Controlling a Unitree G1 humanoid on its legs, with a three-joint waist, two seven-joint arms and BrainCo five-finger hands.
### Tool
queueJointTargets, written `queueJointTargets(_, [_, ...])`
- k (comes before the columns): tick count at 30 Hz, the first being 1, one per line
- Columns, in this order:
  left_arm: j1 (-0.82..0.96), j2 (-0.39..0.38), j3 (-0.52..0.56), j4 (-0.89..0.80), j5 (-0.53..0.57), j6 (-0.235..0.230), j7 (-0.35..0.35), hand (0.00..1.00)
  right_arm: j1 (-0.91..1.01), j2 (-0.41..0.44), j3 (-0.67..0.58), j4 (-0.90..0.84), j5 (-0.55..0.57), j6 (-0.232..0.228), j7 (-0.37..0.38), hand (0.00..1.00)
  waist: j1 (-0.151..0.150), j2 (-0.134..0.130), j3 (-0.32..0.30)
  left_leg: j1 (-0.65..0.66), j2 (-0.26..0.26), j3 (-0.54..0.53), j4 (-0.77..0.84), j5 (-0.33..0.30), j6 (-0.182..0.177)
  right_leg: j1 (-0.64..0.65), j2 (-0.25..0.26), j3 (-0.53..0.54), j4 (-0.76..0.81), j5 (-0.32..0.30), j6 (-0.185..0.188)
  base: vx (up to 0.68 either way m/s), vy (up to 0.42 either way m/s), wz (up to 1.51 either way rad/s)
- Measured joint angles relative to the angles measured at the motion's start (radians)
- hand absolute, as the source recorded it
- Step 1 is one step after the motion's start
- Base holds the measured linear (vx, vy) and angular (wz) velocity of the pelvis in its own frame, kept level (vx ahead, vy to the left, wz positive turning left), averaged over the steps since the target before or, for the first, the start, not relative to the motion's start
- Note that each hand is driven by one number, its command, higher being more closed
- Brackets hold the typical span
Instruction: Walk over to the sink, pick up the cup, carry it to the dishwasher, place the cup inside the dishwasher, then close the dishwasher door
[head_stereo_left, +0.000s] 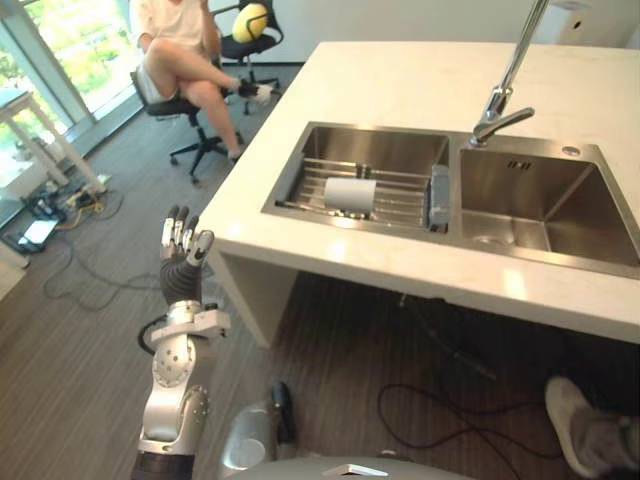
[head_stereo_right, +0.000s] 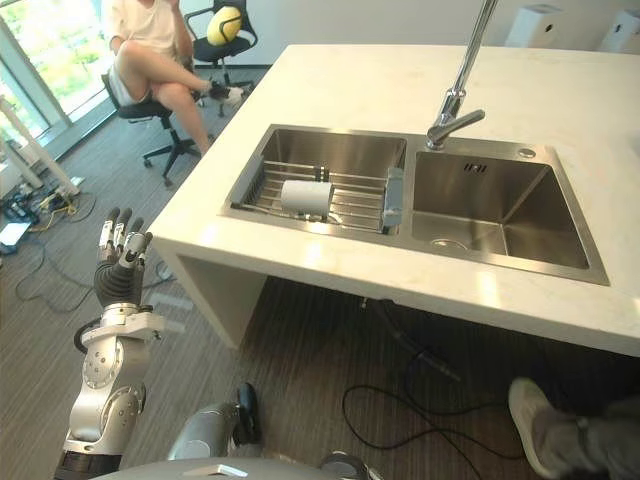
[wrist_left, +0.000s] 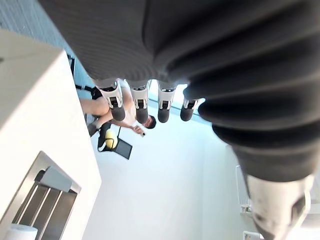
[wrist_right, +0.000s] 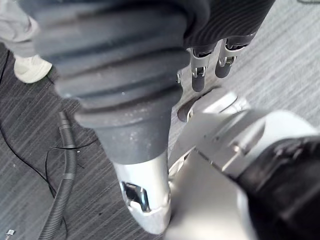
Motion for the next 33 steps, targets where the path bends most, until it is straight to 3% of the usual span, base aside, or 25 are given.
queueJointTargets(2, [-0.022, 0.016, 0.013, 0.001, -0.005, 0.011, -0.023, 0.00, -0.024, 0.048, -0.016, -0.015, 0.014, -0.005, -0.007, 0.00, -0.004, -0.038, 0.001, 0.007, -0.037, -0.021, -0.032, -0.034, -0.001, -0.035, -0.039, 0.024, 0.018, -0.013, 0.017, 0.23, 0.209, -0.31])
queueJointTargets(4, [-0.021, 0.034, 0.009, 0.011, -0.007, 0.021, -0.030, 0.00, -0.045, 0.052, -0.022, 0.013, 0.014, -0.006, -0.019, 0.00, 0.007, -0.064, 0.007, 0.033, -0.072, -0.050, -0.064, -0.044, -0.014, -0.046, -0.063, 0.070, 0.002, -0.001, 0.006, 0.16, 0.112, -0.52])
queueJointTargets(6, [-0.021, 0.039, 0.008, 0.009, -0.007, 0.022, -0.033, 0.00, -0.062, 0.045, -0.047, 0.046, 0.013, -0.009, -0.024, 0.00, 0.004, -0.053, 0.002, 0.085, -0.083, -0.077, -0.155, -0.054, -0.017, -0.053, -0.061, 0.083, 0.001, 0.000, 0.005, 0.05, 0.049, -0.29])
queueJointTargets(7, [-0.024, 0.042, -0.003, 0.018, -0.006, 0.022, -0.039, 0.00, -0.073, 0.038, -0.060, 0.062, 0.014, -0.012, -0.022, 0.00, -0.007, -0.044, -0.005, 0.121, -0.086, -0.077, -0.250, -0.019, -0.003, -0.058, -0.056, 0.080, -0.002, 0.002, 0.010, -0.02, 0.025, -0.10])
queueJointTargets(9, [-0.025, 0.043, -0.035, 0.038, -0.005, 0.022, -0.044, 0.00, -0.064, 0.037, -0.083, 0.060, 0.015, -0.022, -0.022, 0.00, -0.027, -0.020, -0.024, 0.133, -0.084, -0.089, -0.329, 0.008, -0.012, -0.066, -0.050, 0.045, -0.012, 0.010, 0.008, -0.07, -0.013, 0.14])
queueJointTargets(12, [-0.030, 0.039, -0.112, 0.080, -0.002, 0.023, -0.060, 0.00, -0.044, 0.036, -0.150, 0.057, 0.029, -0.036, -0.039, 0.00, -0.050, 0.015, -0.041, 0.103, -0.078, -0.125, -0.329, 0.006, -0.014, -0.071, -0.037, 0.015, -0.038, 0.011, 0.007, -0.03, -0.025, 0.21])
queueJointTargets(15, [-0.031, 0.034, -0.116, 0.085, 0.002, 0.020, -0.077, 0.00, -0.036, 0.042, -0.164, 0.051, 0.034, -0.050, -0.063, 0.00, -0.048, 0.018, -0.045, 0.106, -0.069, -0.126, -0.324, -0.010, -0.022, -0.070, -0.035, 0.006, -0.070, 0.018, -0.003, 0.07, -0.013, -0.25])
queueJointTargets(19, [-0.031, 0.060, -0.096, 0.056, 0.004, 0.021, -0.069, 0.00, -0.045, 0.056, -0.175, 0.062, 0.033, -0.056, -0.114, 0.00, -0.037, -0.034, -0.053, 0.129, -0.053, -0.070, -0.323, -0.013, -0.028, -0.088, -0.060, -0.044, -0.079, 0.072, -0.025, 0.15, -0.040, -0.75])
queueJointTargets(21, [-0.036, 0.057, -0.057, -0.010, 0.021, 0.004, -0.063, 0.00, -0.053, 0.045, -0.179, 0.062, 0.032, -0.065, -0.130, 0.00, -0.024, -0.069, -0.049, 0.140, -0.031, -0.045, -0.322, -0.038, -0.044, -0.141, -0.060, -0.123, -0.029, 0.117, -0.010, 0.18, -0.074, -1.04])
queueJointTargets(24, [-0.085, 0.051, -0.079, -0.044, 0.081, -0.002, -0.039, 0.00, -0.053, 0.006, -0.216, 0.062, 0.002, -0.090, -0.132, 0.00, -0.041, -0.080, -0.029, 0.145, -0.024, -0.045, -0.275, -0.068, -0.026, -0.198, -0.092, -0.145, 0.117, 0.118, -0.010, 0.12, -0.037, -0.46])
queueJointTargets(27, [-0.109, 0.052, -0.110, -0.090, 0.123, -0.011, 0.025, 0.00, -0.042, 0.009, -0.219, 0.063, -0.021, -0.078, -0.124, 0.00, -0.046, -0.090, -0.008, 0.165, 0.002, -0.049, -0.215, -0.126, -0.031, -0.197, -0.091, -0.128, 0.186, 0.157, -0.014, 0.11, -0.008, -0.11])
queueJointTargets(30, [-0.111, 0.057, -0.105, -0.091, 0.127, -0.015, 0.089, 0.00, -0.035, 0.036, -0.219, 0.065, -0.108, -0.060, -0.098, 0.00, -0.046, -0.087, 0.000, 0.171, 0.020, -0.082, -0.214, -0.151, -0.033, -0.196, -0.066, -0.098, 0.200, 0.229, -0.020, 0.04, 0.042, 0.17])
queueJointTargets(33, [-0.110, 0.068, -0.093, -0.058, 0.155, -0.038, 0.138, 0.00, -0.024, 0.083, -0.214, 0.070, -0.175, -0.036, -0.057, 0.00, -0.039, -0.105, 0.012, 0.154, 0.013, -0.132, -0.225, -0.154, -0.034, -0.173, -0.057, -0.108, 0.149, 0.244, -0.025, 0.00, 0.029, 0.35])
